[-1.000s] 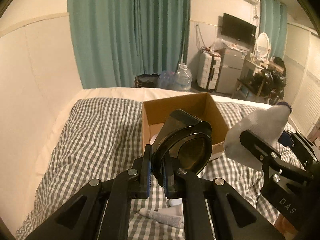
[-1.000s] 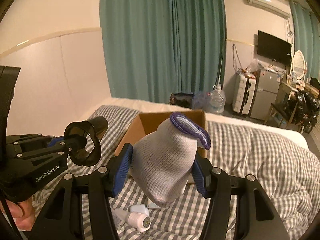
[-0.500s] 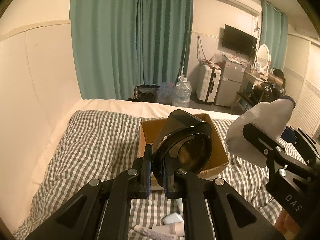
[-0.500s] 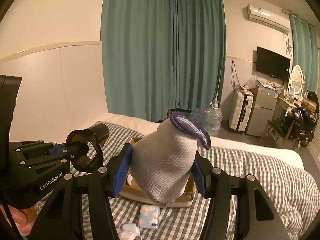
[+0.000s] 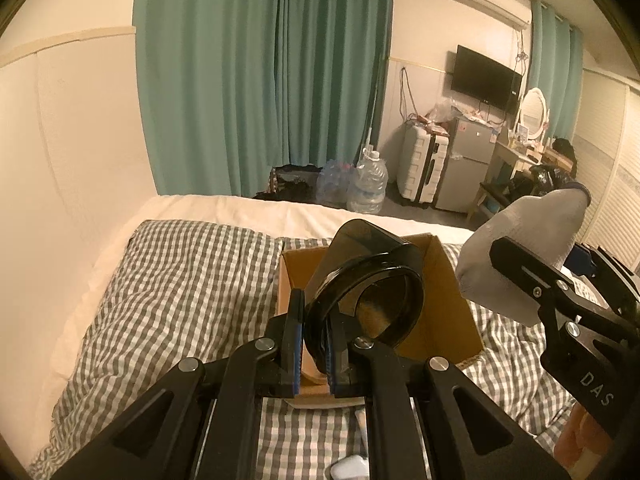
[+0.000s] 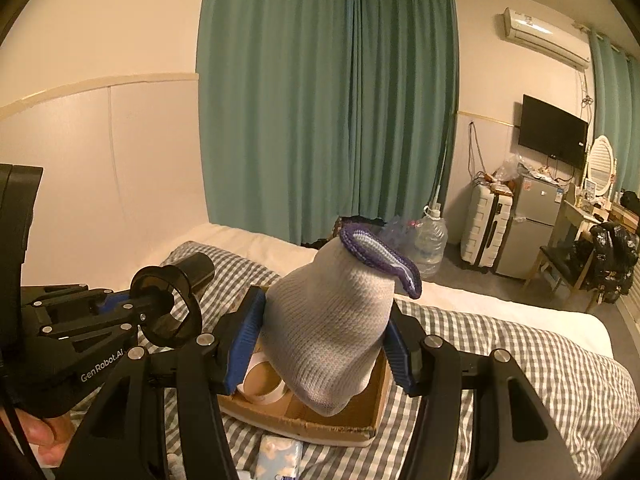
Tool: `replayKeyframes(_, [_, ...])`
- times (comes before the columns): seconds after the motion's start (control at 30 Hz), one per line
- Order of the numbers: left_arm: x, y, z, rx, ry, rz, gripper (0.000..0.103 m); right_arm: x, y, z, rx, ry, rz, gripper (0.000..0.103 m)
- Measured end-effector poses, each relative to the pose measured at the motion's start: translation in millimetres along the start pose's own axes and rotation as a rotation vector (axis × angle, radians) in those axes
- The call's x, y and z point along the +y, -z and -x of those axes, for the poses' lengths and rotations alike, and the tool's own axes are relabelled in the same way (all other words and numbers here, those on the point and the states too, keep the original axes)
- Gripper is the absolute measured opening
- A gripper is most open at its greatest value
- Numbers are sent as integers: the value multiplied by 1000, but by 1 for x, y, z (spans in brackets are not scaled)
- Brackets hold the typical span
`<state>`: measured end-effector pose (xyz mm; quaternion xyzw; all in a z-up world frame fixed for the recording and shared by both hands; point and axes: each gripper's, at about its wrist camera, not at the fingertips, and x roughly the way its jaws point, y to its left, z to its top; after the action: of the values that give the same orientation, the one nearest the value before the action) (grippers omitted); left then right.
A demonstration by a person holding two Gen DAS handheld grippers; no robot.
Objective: Organize objects
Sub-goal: 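Carry the black cup and white sock over the box with both grippers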
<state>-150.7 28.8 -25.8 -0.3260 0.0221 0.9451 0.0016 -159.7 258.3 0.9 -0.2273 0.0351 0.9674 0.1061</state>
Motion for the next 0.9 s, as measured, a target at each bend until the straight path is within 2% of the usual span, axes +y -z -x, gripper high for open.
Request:
replayKeyframes(0.3, [-3,4,-50,59,-3,-7,9,-11,8,-48,47,-26,12,56])
replayKeyframes(0.6, [-3,11,-102,135,0,0,9,-22,33,-107,160,-84,-20,56])
replayKeyframes(0.9, [7,29,-141,215,-11,9,9,-26,58,-147,265,-86,-10,56])
